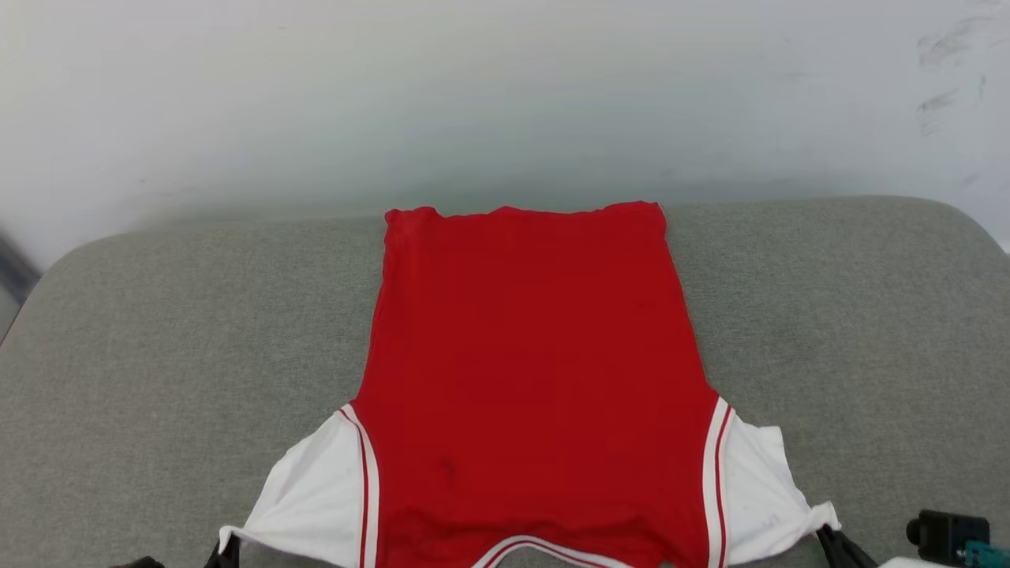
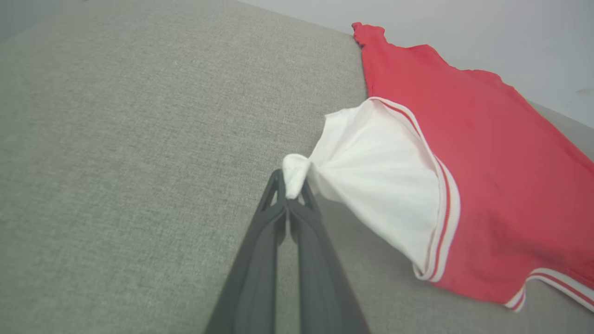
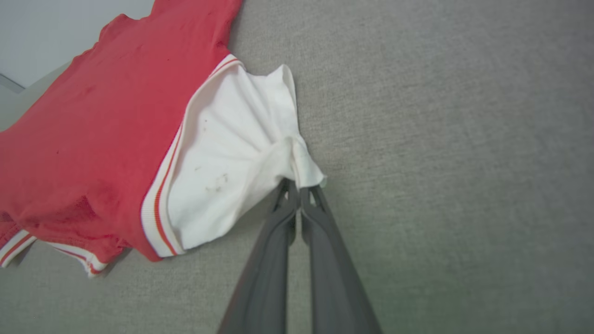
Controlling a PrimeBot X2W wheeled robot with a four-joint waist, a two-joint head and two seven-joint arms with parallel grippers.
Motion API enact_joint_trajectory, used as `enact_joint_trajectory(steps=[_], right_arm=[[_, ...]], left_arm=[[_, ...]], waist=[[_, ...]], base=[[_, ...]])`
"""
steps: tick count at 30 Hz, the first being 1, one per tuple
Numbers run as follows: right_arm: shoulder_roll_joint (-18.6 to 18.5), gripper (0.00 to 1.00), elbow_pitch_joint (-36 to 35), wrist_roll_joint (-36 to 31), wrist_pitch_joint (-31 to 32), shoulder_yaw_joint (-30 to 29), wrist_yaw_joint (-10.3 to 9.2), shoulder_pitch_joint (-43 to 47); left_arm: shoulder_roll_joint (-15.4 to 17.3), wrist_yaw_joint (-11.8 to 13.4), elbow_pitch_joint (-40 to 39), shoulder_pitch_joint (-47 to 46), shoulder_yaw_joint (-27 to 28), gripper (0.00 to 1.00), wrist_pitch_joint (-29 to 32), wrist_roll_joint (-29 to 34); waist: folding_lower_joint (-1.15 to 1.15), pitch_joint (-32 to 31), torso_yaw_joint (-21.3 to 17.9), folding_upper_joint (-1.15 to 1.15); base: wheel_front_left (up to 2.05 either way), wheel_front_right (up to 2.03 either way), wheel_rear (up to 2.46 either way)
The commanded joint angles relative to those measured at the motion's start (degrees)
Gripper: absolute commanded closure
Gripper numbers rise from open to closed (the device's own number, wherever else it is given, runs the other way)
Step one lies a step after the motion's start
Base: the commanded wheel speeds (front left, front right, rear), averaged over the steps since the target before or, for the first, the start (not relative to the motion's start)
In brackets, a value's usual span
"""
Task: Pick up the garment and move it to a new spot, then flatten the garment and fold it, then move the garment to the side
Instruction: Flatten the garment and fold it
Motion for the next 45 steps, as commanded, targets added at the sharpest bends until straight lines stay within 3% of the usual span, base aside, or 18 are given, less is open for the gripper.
enact_joint_trajectory(steps=[1,9,10,11,12,14,17,23,28,33,38,45], right_arm=[[0.17,1.0,-1.12,-1.08,0.5,-1.05,-0.05,1.72],[6.25,1.0,-16.57,-9.18,10.85,-7.3,-0.05,13.48],[6.6,0.85,-17.96,-9.92,11.73,-7.6,-0.05,13.84],[7.08,0.56,-19.39,-10.3,12.27,-7.69,-0.05,13.82],[7.35,0.0,-20.76,-10.71,12.4,-7.63,-0.05,13.28],[7.5,0.0,-23.71,-10.79,10.66,-8.89,-0.04,7.33],[6.23,0.0,-21.72,-10.18,8.8,-10.26,-0.04,0.56],[2.56,0.0,-9.67,-8.78,7.65,-12.22,-0.04,-15.99],[-1.18,0.0,-0.8,-7.66,10.2,-11.1,-0.04,-29.71],[-5.64,0.0,6.78,-7.93,17.47,-9.04,-0.04,-43.75],[-9.01,0.0,12.52,-9.34,29.71,-7.88,-0.04,-56.59],[-9.46,0.0,18.43,-13.86,41.97,-8.79,-0.04,-68.23]], left_arm=[[0.16,0.54,-0.65,1.25,0.14,1.0,0.2,-0.03],[0.7,2.11,-5.2,6.29,-0.39,1.0,1.34,0.09],[0.54,1.96,-5.49,5.93,-0.72,1.0,1.28,0.35],[0.46,1.73,-5.81,5.39,-1.02,1.0,1.0,0.63],[0.27,1.6,-6.24,4.84,-1.49,1.0,0.96,0.85],[-0.59,1.95,-9.05,2.26,-3.24,1.0,0.4,2.49],[-0.89,1.79,-10.95,0.07,-3.92,1.0,-0.01,3.34],[-2.25,0.87,-14.05,-5.46,-6.35,1.0,-0.7,5.2],[-3.76,-0.63,-15.32,-10.27,-8.06,1.0,-2.38,6.36],[-5.72,-2.16,-16.5,-13.77,-9.65,1.0,-4.1,7.04],[-7.15,-3.19,-17.83,-16.37,-10.52,1.0,-5.3,7.67],[-8.67,-4.39,-19.89,-18.83,-11.21,1.0,-6.27,8.97]], waist=[[0.02,-0.09,0.16,0.0],[0.02,0.61,0.68,0.0],[0.02,0.8,0.85,0.0],[0.02,0.97,0.99,0.0],[0.02,1.12,1.09,0.0],[0.02,3.14,2.2,0.0],[0.02,5.88,3.22,0.0],[0.02,12.64,6.89,0.0],[0.02,18.67,10.51,0.0],[0.02,24.26,13.71,0.0],[0.02,29.16,16.7,0.0],[0.02,34.25,19.39,0.0]], base=[[0.0,0.0,0.0],[0.0,0.0,0.0],[0.0,0.0,0.0],[0.0,0.0,0.0],[0.0,0.0,0.0],[0.0,0.0,0.0],[0.0,0.0,0.0],[0.0,0.0,0.0],[0.0,0.0,0.0],[0.0,0.0,0.0],[0.0,0.0,0.0],[0.0,0.0,0.0]])
